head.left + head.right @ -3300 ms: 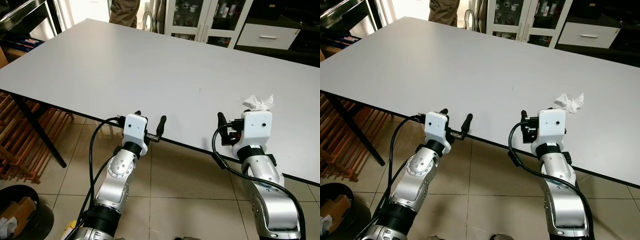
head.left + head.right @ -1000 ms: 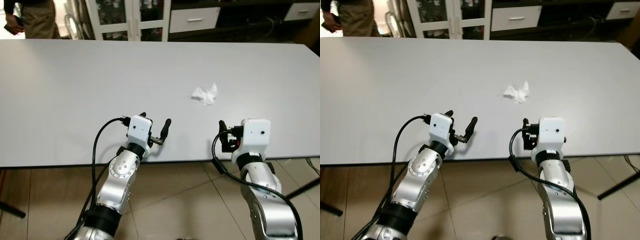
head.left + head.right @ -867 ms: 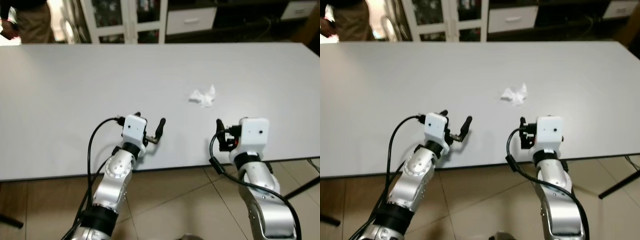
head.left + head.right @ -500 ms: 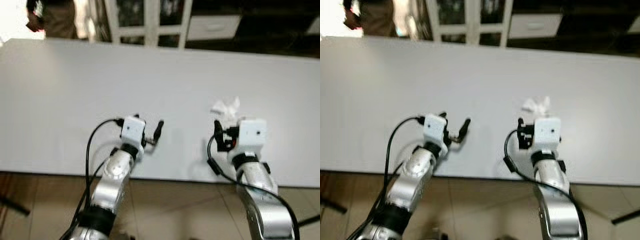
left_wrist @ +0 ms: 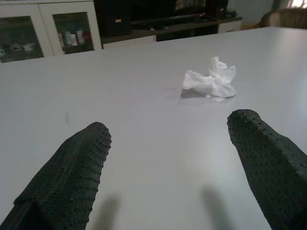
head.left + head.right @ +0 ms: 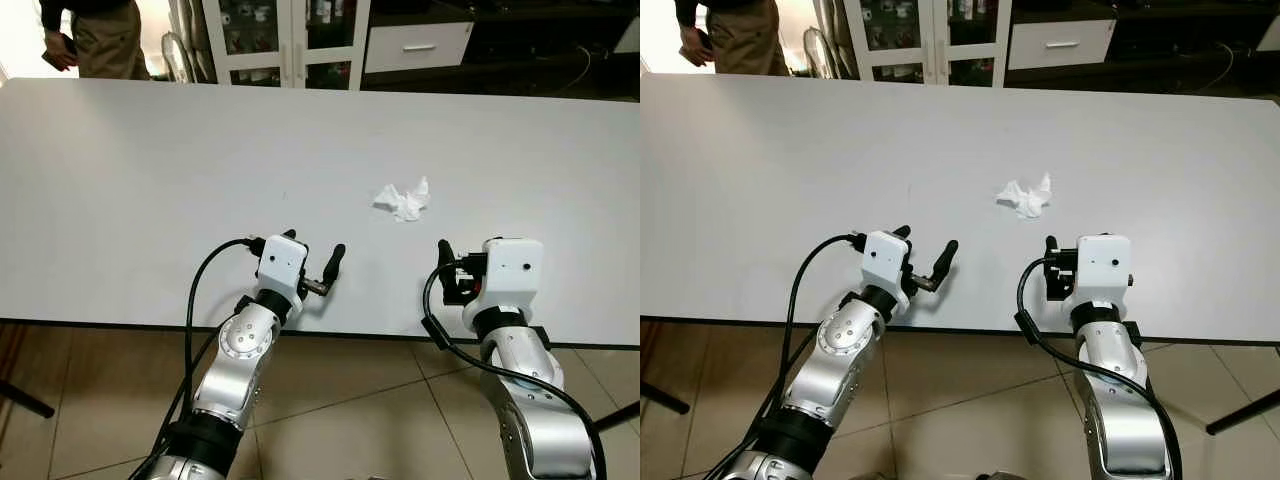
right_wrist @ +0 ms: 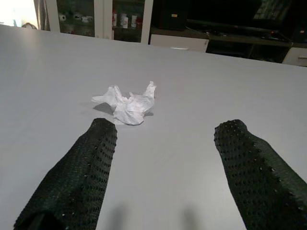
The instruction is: Picking trash to rubbish bin
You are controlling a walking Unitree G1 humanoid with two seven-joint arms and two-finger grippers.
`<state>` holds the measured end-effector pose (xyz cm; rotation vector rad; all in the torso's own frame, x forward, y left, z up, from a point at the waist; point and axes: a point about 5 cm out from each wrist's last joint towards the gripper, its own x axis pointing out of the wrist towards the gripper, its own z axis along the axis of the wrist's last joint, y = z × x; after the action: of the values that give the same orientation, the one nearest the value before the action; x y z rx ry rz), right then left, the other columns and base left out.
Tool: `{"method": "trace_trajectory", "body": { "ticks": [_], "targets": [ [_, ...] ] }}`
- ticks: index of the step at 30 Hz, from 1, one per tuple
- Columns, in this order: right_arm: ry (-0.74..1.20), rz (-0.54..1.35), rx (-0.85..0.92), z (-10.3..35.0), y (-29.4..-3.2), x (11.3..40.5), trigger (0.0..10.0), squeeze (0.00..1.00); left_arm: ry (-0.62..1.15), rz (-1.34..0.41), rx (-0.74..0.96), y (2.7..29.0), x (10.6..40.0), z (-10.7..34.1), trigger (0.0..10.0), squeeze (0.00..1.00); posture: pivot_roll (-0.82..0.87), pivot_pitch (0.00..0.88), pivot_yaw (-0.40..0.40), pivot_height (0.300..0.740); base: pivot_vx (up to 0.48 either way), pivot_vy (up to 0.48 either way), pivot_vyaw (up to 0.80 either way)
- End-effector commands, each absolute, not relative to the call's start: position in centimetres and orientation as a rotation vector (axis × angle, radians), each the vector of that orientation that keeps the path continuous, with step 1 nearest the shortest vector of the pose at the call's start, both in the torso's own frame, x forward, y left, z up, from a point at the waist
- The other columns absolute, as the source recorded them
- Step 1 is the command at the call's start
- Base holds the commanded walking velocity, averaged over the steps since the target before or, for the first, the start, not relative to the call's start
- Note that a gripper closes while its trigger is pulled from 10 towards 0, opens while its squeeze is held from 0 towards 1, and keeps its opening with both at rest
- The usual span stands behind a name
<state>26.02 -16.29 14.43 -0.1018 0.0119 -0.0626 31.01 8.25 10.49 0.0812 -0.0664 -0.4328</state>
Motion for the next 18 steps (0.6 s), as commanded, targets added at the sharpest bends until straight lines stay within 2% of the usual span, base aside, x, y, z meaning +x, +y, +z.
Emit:
{"method": "trace_trajectory", "body": {
  "ticks": [1, 2, 9, 14, 18],
  "targets": [
    [0.009, -0.064, -0.106, 14.5, -16.18, 26.12, 10.0, 0.0, -0.063, -0.427, 0.09, 8.4, 31.08, 10.5, 10.0, 0.0, -0.11, 0.084, -0.005, 0.74, 0.0, -0.472, 0.0],
    [0.009, -0.064, -0.106, 14.48, -16.15, 26.13, 10.0, 0.0, -0.063, -0.427, 0.089, 8.42, 31.07, 10.5, 10.0, 0.0, -0.11, 0.084, -0.004, 0.74, 0.0, -0.472, 0.0],
    [0.01, -0.062, -0.103, 14.41, -15.99, 26.16, 10.0, 0.0, -0.062, -0.429, 0.099, 8.59, 31.08, 10.52, 10.0, 0.0, -0.11, 0.085, 0.0, 0.74, 0.0, 0.0, 0.0],
    [0.01, -0.064, -0.102, 14.37, -15.96, 26.17, 10.0, 0.0, -0.06, -0.425, 0.096, 8.66, 31.11, 10.5, 10.0, 0.0, -0.11, 0.085, 0.003, 0.74, 0.0, -0.48, 0.0],
    [0.013, -0.066, -0.101, 14.28, -15.97, 26.11, 10.0, 0.0, -0.062, -0.426, 0.099, 8.55, 31.09, 10.52, 10.0, 0.0, -0.11, 0.085, 0.003, 0.74, 0.0, 0.0, 0.0]
  ]
}}
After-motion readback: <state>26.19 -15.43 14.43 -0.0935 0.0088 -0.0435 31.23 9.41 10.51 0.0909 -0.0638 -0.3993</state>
